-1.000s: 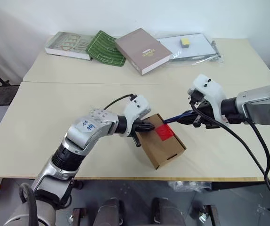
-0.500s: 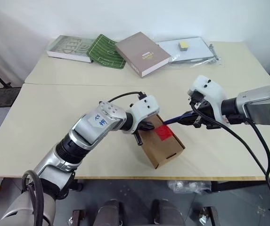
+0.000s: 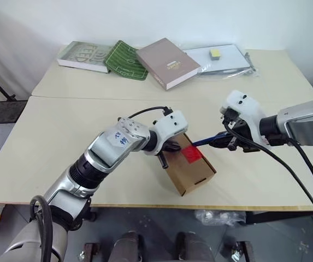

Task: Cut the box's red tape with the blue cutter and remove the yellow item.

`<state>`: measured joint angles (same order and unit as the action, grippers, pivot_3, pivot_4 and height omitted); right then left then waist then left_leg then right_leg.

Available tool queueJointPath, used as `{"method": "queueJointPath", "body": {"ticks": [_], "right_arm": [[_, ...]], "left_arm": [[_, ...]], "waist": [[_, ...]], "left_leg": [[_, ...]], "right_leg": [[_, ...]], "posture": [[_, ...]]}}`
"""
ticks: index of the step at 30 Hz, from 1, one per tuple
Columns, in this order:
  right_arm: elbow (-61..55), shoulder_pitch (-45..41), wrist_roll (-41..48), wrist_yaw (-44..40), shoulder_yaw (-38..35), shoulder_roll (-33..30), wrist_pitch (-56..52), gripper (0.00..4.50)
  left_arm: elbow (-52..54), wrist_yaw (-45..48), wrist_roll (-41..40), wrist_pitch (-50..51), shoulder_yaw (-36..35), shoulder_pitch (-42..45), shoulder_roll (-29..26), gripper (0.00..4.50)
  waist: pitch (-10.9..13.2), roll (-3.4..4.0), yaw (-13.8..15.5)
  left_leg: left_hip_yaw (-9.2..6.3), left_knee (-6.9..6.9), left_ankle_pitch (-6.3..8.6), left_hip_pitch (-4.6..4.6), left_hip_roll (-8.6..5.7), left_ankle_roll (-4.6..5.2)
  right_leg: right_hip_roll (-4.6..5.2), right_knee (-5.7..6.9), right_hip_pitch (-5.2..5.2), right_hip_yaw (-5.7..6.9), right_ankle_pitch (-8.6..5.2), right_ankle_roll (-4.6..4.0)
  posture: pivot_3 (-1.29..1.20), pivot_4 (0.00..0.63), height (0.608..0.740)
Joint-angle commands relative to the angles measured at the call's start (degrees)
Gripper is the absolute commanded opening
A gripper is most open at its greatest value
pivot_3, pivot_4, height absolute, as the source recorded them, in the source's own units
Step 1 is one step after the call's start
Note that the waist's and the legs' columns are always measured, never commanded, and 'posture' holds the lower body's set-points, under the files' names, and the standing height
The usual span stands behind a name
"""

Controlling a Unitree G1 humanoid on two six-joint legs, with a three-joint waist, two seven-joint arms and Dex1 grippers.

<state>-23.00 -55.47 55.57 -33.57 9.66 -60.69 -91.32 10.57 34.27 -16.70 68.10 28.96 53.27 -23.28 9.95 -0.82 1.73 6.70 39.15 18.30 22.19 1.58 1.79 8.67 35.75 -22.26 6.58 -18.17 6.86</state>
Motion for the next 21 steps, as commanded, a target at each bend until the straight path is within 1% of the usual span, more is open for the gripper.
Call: {"method": "queueJointPath", "body": {"ticks": [1,7,14,18,21], "right_arm": [[-0.59,-0.61,3.54,-0.30,1.72,-2.72,-1.18,0.16],[-1.25,-0.76,7.64,-0.33,3.35,-5.80,-1.18,0.16],[-2.48,-0.17,10.55,-2.24,2.85,-10.70,-1.18,0.16],[-2.83,0.21,10.53,-4.98,-0.37,-13.04,-1.18,0.16],[-0.91,1.46,7.90,-6.75,-6.16,-14.44,2.55,0.16]], "left_arm": [[-4.90,-1.67,2.77,4.45,5.45,-3.27,-0.47,0.02],[-4.45,-1.83,2.99,4.93,5.76,-3.66,-0.40,0.02],[-4.57,-2.07,3.10,4.90,5.71,-3.98,-0.53,0.02],[-4.96,-2.04,3.01,4.15,4.88,-4.18,-0.39,0.02],[-4.98,-2.10,2.53,3.38,2.94,-4.66,0.15,0.02]], "waist": [[-0.01,0.01,-0.03],[-0.04,0.04,-0.04],[-0.05,0.06,-0.10],[-0.05,0.07,-0.15],[-0.04,0.09,-0.11]], "left_leg": [[0.00,0.00,0.01,-0.02,0.01,0.01],[-0.15,0.00,0.08,-0.09,0.05,0.01],[-0.28,0.00,0.14,-0.08,0.05,-0.01],[-0.30,0.00,0.21,-0.09,0.05,0.01],[-0.31,0.00,0.22,-0.08,0.05,0.01]], "right_leg": [[0.00,-0.04,0.04,0.01,0.01,0.00],[0.04,-0.24,0.26,0.12,0.05,-0.01],[0.44,-0.38,0.36,0.32,0.07,-0.01],[0.45,-0.43,0.41,0.37,0.08,-0.01],[0.48,-0.45,0.42,0.41,0.09,0.00]], "posture": [[0.00,0.150,0.740],[0.00,0.150,0.740],[0.00,0.150,0.740],[0.00,0.150,0.740],[0.00,0.150,0.740]]}}
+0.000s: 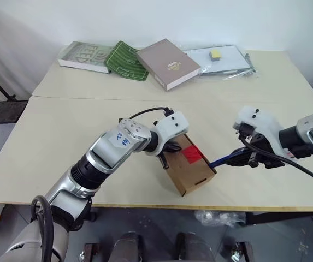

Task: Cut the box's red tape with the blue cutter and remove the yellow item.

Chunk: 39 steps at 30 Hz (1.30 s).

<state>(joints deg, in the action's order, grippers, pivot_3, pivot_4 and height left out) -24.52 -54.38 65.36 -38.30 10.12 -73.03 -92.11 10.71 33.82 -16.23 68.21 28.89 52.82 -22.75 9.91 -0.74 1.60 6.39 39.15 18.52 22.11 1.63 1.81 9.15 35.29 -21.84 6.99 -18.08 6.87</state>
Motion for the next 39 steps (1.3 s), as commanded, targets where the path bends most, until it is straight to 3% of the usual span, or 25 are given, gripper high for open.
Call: {"method": "queueJointPath", "body": {"ticks": [1,5,9,13,18,26,28,30,39], "right_arm": [[1.23,0.91,-2.61,-2.59,-8.52,-2.35,4.88,0.16],[4.63,3.06,-4.45,-6.03,-14.00,-3.92,8.33,0.16],[10.35,12.83,-12.13,-6.92,-20.98,-0.93,20.88,0.16],[15.19,20.86,-18.85,-6.65,-23.53,6.50,33.57,0.16],[27.17,27.36,-28.66,-1.62,-24.08,20.92,50.85,0.16],[49.42,25.87,-39.37,2.99,-22.14,33.65,66.27,0.16],[54.31,24.52,-40.73,5.43,-22.90,36.42,70.11,0.72],[51.39,25.36,-40.07,4.35,-23.54,36.63,69.21,0.72],[28.27,34.64,-37.78,4.07,-27.57,32.93,61.94,3.38]], "left_arm": [[-5.02,-1.37,1.94,2.97,2.75,-4.28,-0.39,0.02],[-4.56,-0.37,1.24,2.67,1.51,-4.41,-0.07,0.02],[-4.57,-0.23,0.96,0.96,-1.23,-3.84,1.05,0.02],[-3.78,0.43,-1.04,-0.01,-6.09,-3.54,3.20,0.02],[-2.37,0.59,-5.24,-1.50,-15.50,-2.84,7.46,0.02],[-0.85,0.60,-12.20,-1.65,-26.80,-0.28,10.49,0.02],[-0.82,0.70,-12.97,-2.10,-28.69,0.72,9.67,0.00],[-0.87,1.34,-12.20,-1.89,-28.34,0.30,6.32,0.00],[-0.70,1.00,-11.43,-1.61,-28.09,-5.57,-2.52,0.00]], "waist": [[0.00,0.00,0.03],[0.00,0.00,-0.03],[0.01,-0.01,0.02],[0.06,0.07,-0.04],[0.22,0.20,-0.03],[0.38,0.37,-0.46],[0.45,0.22,-0.96],[0.46,0.24,-1.39],[0.59,0.56,-1.27]], "left_leg": [[0.00,0.00,0.00,0.00,0.00,0.00],[0.00,0.00,0.01,0.00,0.00,-0.01],[-0.04,-0.05,0.02,-0.01,0.00,-0.01],[-0.01,-0.06,-0.03,0.05,-0.04,0.03],[0.05,-0.05,-0.19,0.23,-0.03,0.09],[0.25,-0.04,-0.34,1.00,-0.11,0.25],[0.30,-0.02,-0.44,0.85,-0.08,0.24],[0.30,-0.04,-0.65,0.85,-0.08,0.23],[0.31,-0.14,-0.73,1.00,-0.12,0.16]], "right_leg": [[0.01,-0.01,0.01,0.02,0.00,0.00],[0.00,-0.06,0.03,0.08,0.02,0.02],[-0.02,-0.25,0.18,0.21,0.10,0.07],[-0.35,-0.46,0.23,0.30,0.29,0.21],[-0.60,-0.38,0.12,0.60,0.43,0.34],[-0.68,-0.26,-0.74,0.54,0.50,0.47],[-0.70,-0.24,-0.63,0.47,0.58,0.48],[-0.71,-0.28,-0.62,0.40,0.77,0.46],[-0.67,-0.28,-0.83,0.29,0.88,0.44]], "posture": [[0.00,0.150,0.740],[0.00,0.150,0.740],[0.00,0.150,0.740],[0.00,0.150,0.740],[0.00,0.150,0.740],[0.00,0.150,0.740],[0.00,0.150,0.740],[0.00,0.150,0.740],[0.00,0.150,0.740]]}}
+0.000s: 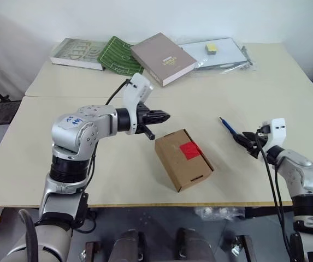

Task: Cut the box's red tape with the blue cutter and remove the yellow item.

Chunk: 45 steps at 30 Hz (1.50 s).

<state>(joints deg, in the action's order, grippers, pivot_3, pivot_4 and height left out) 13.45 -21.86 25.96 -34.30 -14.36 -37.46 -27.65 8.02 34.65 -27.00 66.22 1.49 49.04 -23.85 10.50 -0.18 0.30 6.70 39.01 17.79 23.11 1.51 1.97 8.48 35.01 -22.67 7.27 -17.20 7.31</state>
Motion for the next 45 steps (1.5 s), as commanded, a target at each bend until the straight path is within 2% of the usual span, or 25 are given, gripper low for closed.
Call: {"method": "queueJointPath", "body": {"ticks": [1,4,10,14,17,19,23,24,25,37,45], "right_arm": [[-12.89,3.17,2.03,0.01,-3.47,-3.39,-3.74,3.62],[-21.06,4.90,2.55,0.06,-2.69,-5.45,-8.24,4.49],[-28.64,2.51,4.04,-2.05,3.57,-7.52,-17.18,4.49],[-27.12,-1.91,0.82,-2.95,11.97,-7.39,-20.56,3.62],[-25.03,-3.65,-0.36,-4.46,15.16,-5.73,-18.87,2.47],[-24.02,-4.29,-1.42,-5.33,17.15,-4.96,-17.84,1.88],[-26.24,-5.08,0.13,-6.40,17.55,-3.47,-19.72,0.45],[-26.93,-5.17,0.29,-6.64,17.85,-3.28,-20.10,0.14],[-27.34,-5.25,0.34,-6.80,18.06,-3.13,-20.45,0.01],[-29.80,-6.29,1.04,-7.08,19.10,-0.28,-24.23,0.01],[-30.21,-5.43,-1.19,-6.53,19.27,-0.96,-23.41,0.01]], "left_arm": [[2.59,0.13,-1.03,1.15,-0.92,-2.86,-2.02,0.00],[5.20,0.87,-2.83,4.51,-1.40,-7.25,-4.50,0.00],[7.93,2.57,-6.98,9.19,-2.62,-14.25,-7.22,0.00],[9.63,3.00,-8.53,9.97,-0.54,-17.95,-6.81,0.00],[9.50,0.07,-8.69,9.22,-0.93,-19.26,-2.25,0.00],[10.28,-2.10,-7.98,8.17,-0.09,-20.54,0.69,0.00],[9.35,-7.73,-6.17,5.69,-1.57,-21.38,6.30,0.00],[8.75,-8.91,-5.40,4.82,-1.47,-21.20,7.10,0.00],[8.28,-9.73,-4.79,4.08,-1.27,-21.01,7.63,0.00],[2.27,-10.35,-2.58,-1.71,-0.35,-17.31,8.05,0.00],[1.08,-9.41,-2.35,-2.23,0.60,-16.77,7.28,0.00]], "waist": [[0.02,0.04,0.04],[0.04,0.06,-0.04],[0.05,0.04,-0.31],[0.05,0.04,-0.15],[0.05,0.04,0.50],[0.05,0.04,0.94],[0.05,0.04,1.14],[0.05,0.04,1.12],[0.05,0.04,1.10],[0.05,0.04,1.07],[0.05,0.04,1.04]], "left_leg": [[0.00,-0.03,0.01,0.00,0.00,0.00],[0.02,-0.05,0.01,0.02,0.01,0.00],[0.02,-0.04,0.02,-0.03,0.07,-0.02],[0.02,-0.01,0.02,-0.01,0.03,-0.02],[0.00,0.00,0.03,0.04,0.00,-0.01],[0.01,0.04,0.03,0.04,-0.03,0.00],[0.02,0.06,0.03,0.05,-0.04,0.01],[0.02,0.06,0.03,0.05,-0.04,0.02],[0.02,0.06,0.03,0.05,-0.04,0.02],[0.03,0.07,0.03,0.04,-0.02,0.03],[0.04,0.06,0.03,0.04,-0.02,0.03]], "right_leg": [[0.00,-0.02,0.00,0.01,0.00,0.00],[-0.02,-0.04,-0.03,0.00,0.00,0.00],[-0.07,0.01,-0.04,-0.05,-0.01,-0.02],[-0.01,0.00,-0.04,-0.03,-0.01,-0.02],[0.02,-0.02,-0.05,0.00,-0.01,-0.02],[0.03,0.00,-0.04,-0.01,0.00,-0.01],[0.04,0.02,-0.04,0.00,0.00,0.00],[0.04,0.02,-0.04,0.00,0.00,0.00],[0.04,0.02,-0.04,-0.01,0.00,0.00],[0.01,0.03,-0.05,0.00,0.01,-0.01],[0.01,0.04,-0.05,0.00,0.01,-0.01]], "posture": [[0.00,0.150,0.740],[0.00,0.150,0.740],[0.00,0.150,0.740],[0.00,0.150,0.740],[0.00,0.150,0.740],[0.00,0.150,0.740],[0.00,0.150,0.740],[0.00,0.150,0.740],[0.00,0.150,0.740],[0.00,0.150,0.740],[0.00,0.150,0.740]]}}
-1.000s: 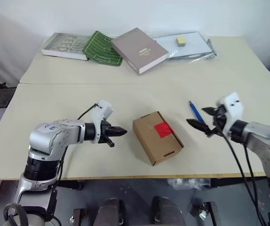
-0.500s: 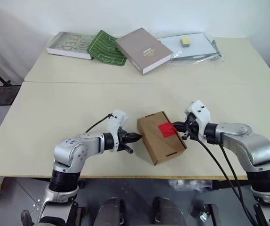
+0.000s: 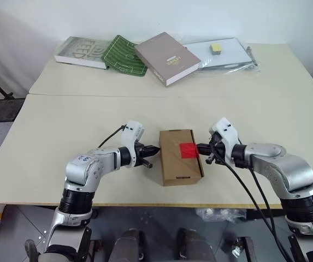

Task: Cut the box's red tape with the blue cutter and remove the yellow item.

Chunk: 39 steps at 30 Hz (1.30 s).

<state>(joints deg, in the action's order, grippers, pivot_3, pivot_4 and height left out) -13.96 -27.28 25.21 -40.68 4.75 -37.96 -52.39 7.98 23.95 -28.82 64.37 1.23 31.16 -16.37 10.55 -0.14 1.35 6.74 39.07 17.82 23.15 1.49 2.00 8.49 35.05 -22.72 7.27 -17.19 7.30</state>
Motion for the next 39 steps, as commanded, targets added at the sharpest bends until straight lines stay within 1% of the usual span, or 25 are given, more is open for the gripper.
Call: {"method": "queueJointPath", "body": {"ticks": [1,5,8,11,12,14,16,19,20,23,31,35,39], "right_arm": [[-2.96,0.11,-0.90,-0.02,-0.25,-0.94,1.66,0.01],[-4.72,0.41,-0.97,-0.56,-4.59,-4.60,1.83,0.01],[-6.33,-0.93,1.88,-1.28,-6.67,-8.49,-5.56,0.56],[-8.72,-1.83,5.25,-0.12,-10.88,-8.96,-10.34,1.59],[-9.23,-1.99,5.93,0.29,-11.58,-8.79,-11.41,1.87],[-9.92,-2.24,6.90,1.14,-12.17,-8.23,-13.08,2.58],[-9.51,-3.34,7.34,2.70,-11.84,-6.69,-14.32,3.24],[-6.80,-5.55,6.50,5.45,-10.87,-3.52,-14.57,4.37],[-5.71,-6.26,6.00,6.12,-10.28,-2.69,-14.28,4.44],[-2.80,-8.41,5.17,7.40,-8.69,-0.50,-13.69,4.44],[2.03,-9.70,3.26,8.17,-5.77,1.49,-11.81,4.44],[2.58,-9.46,2.31,7.73,-4.25,0.86,-11.55,4.44],[2.48,-8.58,0.79,6.43,-1.99,-1.23,-10.77,4.44]], "left_arm": [[1.79,1.67,-0.99,0.60,0.74,0.90,-0.89,0.00],[7.06,5.68,-5.09,4.90,-0.77,-1.67,-5.25,0.00],[11.05,8.76,-11.15,8.29,-4.74,-3.01,-6.44,0.00],[13.26,10.93,-17.13,10.95,-8.98,-3.07,-6.71,0.00],[13.45,11.04,-18.13,11.13,-9.64,-2.88,-6.69,0.00],[12.75,10.20,-18.58,10.32,-10.26,-1.60,-6.09,0.00],[10.71,9.52,-15.97,7.33,-7.69,0.90,-6.09,0.00],[7.97,9.42,-11.91,3.14,-3.04,3.17,-6.58,0.00],[6.72,9.57,-10.22,1.23,-1.28,4.10,-6.64,0.00],[2.71,10.41,-5.68,-4.45,3.00,7.10,-6.44,0.00],[-1.81,13.37,1.54,-10.73,10.82,9.06,-7.85,0.00],[-1.18,14.19,2.15,-10.60,11.26,8.83,-7.90,0.00],[-0.12,14.80,2.68,-9.98,11.69,8.20,-8.45,0.00]], "waist": [[0.00,0.00,0.01],[0.00,0.00,-0.07],[0.00,0.00,-0.02],[0.00,0.00,-0.04],[0.00,0.00,-0.04],[0.00,0.00,-0.04],[0.00,-0.01,-0.02],[0.00,-0.01,0.01],[0.00,-0.01,-0.01],[0.00,-0.01,0.03],[-0.01,0.00,-0.06],[-0.01,0.00,-0.14],[-0.02,-0.01,-0.13]], "left_leg": [[0.00,0.00,0.00,0.00,0.00,0.00],[0.01,0.00,0.00,0.01,0.00,0.00],[0.01,-0.01,0.00,0.02,0.01,0.00],[-0.02,0.01,0.00,0.02,0.03,0.00],[-0.02,0.01,0.00,0.02,0.03,0.00],[-0.03,0.01,0.00,0.01,0.04,0.00],[-0.01,0.01,0.00,0.01,0.03,0.00],[0.02,0.01,0.00,0.01,-0.02,0.00],[0.02,0.01,0.00,0.01,-0.02,0.00],[0.04,0.00,0.00,0.02,-0.04,0.00],[0.08,-0.02,0.00,0.03,-0.02,0.00],[0.10,-0.01,0.00,0.00,0.01,0.01],[0.10,-0.01,0.00,-0.01,0.02,0.01]], "right_leg": [[0.00,0.00,0.00,0.00,0.00,0.00],[0.00,0.01,-0.04,-0.02,0.00,0.00],[0.00,0.00,-0.05,-0.02,0.00,0.00],[0.01,0.00,-0.04,-0.01,0.00,-0.01],[0.01,0.02,-0.04,-0.01,0.00,-0.01],[0.00,0.01,-0.04,-0.01,-0.01,-0.01],[0.00,0.01,-0.04,-0.01,0.00,-0.01],[0.01,0.02,-0.04,-0.04,0.00,-0.01],[0.00,0.03,-0.04,-0.04,0.00,-0.01],[-0.01,0.02,-0.04,-0.01,0.00,-0.01],[-0.03,0.01,-0.08,-0.03,0.00,-0.01],[-0.04,0.04,-0.07,-0.06,0.00,-0.01],[-0.05,0.04,-0.07,-0.06,0.00,-0.01]], "posture": [[0.00,0.150,0.740],[0.00,0.150,0.740],[0.00,0.150,0.740],[0.00,0.150,0.740],[0.00,0.150,0.740],[0.00,0.150,0.740],[0.00,0.150,0.740],[0.00,0.150,0.740],[0.00,0.150,0.740],[0.00,0.150,0.740],[0.00,0.150,0.740],[0.00,0.150,0.740],[0.00,0.150,0.740]]}}
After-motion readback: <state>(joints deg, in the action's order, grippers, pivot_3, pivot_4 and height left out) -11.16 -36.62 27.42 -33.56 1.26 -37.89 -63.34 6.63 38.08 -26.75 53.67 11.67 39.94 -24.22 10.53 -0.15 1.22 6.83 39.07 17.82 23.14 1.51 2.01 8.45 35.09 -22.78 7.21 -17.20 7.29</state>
